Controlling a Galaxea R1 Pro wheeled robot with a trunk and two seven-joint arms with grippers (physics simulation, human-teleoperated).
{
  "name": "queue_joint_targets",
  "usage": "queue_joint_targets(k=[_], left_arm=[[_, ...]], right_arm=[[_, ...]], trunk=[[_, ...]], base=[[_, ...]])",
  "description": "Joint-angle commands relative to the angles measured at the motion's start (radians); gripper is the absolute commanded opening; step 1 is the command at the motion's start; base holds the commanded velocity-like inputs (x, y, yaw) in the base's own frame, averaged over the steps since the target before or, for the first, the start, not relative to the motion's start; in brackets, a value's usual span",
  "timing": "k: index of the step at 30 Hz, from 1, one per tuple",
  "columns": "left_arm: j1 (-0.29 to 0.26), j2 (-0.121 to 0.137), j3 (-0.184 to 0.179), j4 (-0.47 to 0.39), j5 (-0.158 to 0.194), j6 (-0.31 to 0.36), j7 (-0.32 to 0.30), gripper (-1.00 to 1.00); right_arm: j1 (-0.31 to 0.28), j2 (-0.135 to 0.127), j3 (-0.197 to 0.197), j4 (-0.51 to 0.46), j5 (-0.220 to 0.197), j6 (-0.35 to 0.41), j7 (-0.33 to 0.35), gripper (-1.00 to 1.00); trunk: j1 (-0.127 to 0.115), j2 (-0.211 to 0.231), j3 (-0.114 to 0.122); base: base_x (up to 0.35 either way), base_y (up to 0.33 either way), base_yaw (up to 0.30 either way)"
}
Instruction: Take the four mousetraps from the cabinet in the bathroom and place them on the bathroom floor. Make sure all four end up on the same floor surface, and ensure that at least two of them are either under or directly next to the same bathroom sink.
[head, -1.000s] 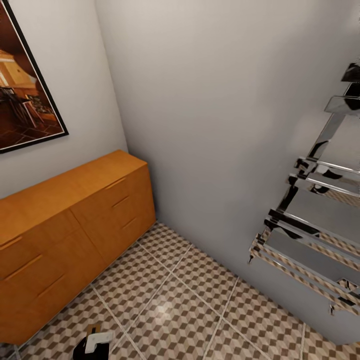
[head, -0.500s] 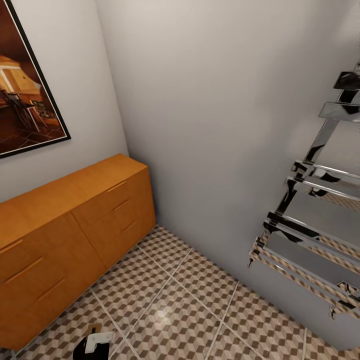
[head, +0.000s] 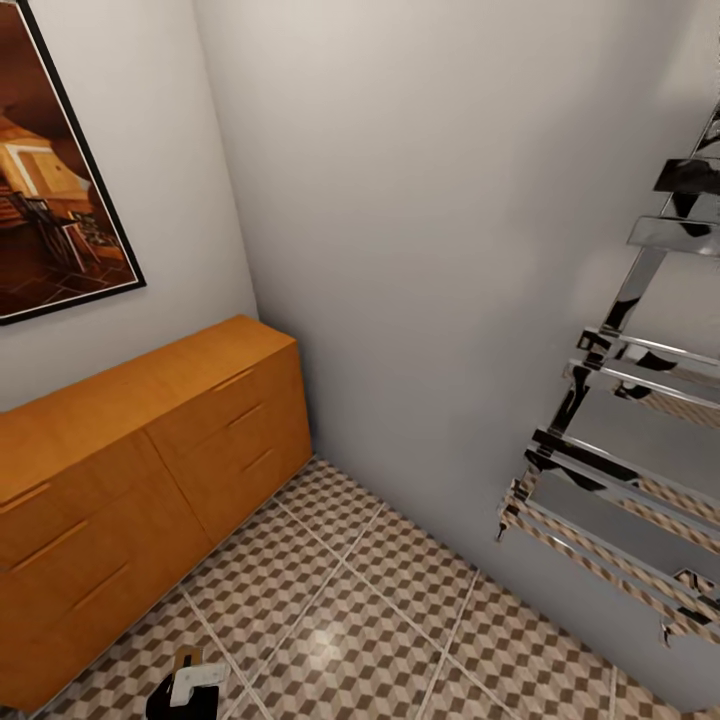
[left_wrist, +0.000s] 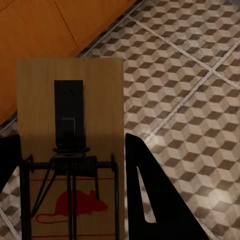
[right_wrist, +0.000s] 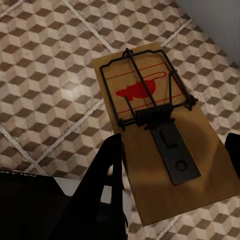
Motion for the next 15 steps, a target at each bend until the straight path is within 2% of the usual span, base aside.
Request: queue_joint_targets(k=[1, 15], left_arm=[[-0.001, -0.001, -0.008, 0.003, -0.003, -0.003, 0.009, -1.00], [-0.001, -0.001, -0.008, 0.003, -0.003, -0.003, 0.009, -1.00]], right_arm=[[-0.001, 0.000, 0.006, 0.001, 0.006, -0.001, -0.012, -1.00], [-0.001, 0.000, 0.006, 0.001, 0.006, -0.001, -0.012, -1.00]], trunk=[[0.001, -0.002, 0.000], [0.001, -0.002, 0.023]], base=[[0.000, 0.000, 0.000], [0.000, 0.000, 0.000]])
